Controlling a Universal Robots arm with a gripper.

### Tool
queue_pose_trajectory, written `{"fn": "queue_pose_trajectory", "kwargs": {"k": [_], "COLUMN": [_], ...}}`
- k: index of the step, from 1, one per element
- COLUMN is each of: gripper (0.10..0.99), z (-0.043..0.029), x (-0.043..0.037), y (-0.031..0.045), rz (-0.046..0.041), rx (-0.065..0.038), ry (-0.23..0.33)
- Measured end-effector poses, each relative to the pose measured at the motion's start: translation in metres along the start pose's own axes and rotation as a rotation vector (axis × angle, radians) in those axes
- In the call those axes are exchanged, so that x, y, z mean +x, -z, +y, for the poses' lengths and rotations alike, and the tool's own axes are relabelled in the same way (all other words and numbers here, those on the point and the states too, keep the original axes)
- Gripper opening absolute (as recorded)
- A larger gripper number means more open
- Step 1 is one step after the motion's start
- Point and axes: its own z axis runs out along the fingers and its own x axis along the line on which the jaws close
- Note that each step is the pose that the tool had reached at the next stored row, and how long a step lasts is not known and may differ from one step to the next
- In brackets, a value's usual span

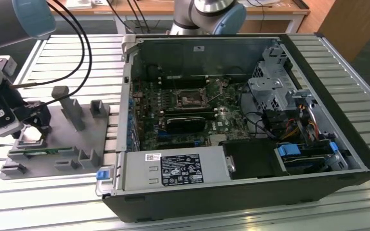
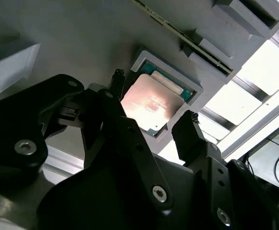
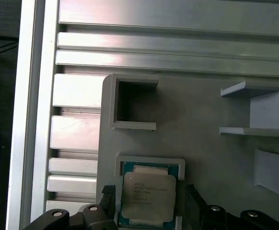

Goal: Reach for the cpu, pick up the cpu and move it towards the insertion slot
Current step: 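Pick up the cpu and move it towards the insertion slot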

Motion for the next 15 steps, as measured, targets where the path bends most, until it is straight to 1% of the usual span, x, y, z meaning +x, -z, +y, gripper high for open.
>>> {"fn": "queue_pose_trajectory", "kwargs": {"k": [6,8,9,13,15], "gripper": [0.682,0.667,0.596,0.596,0.58], "z": [0.0003,0.0003,0.0003,0.0003,0.0003], "x": [0.0006,0.0006,0.0006,0.0006,0.0006], "y": [-0.0047,-0.0047,-0.0048,-0.0048,-0.0047], "rz": [0.0,0.0002,0.0001,0.0,0.0001], "rx": [0.0,0.0,0.0,0.0,0.0], "ry": [-0.001,-0.001,-0.001,-0.001,-0.001]}}
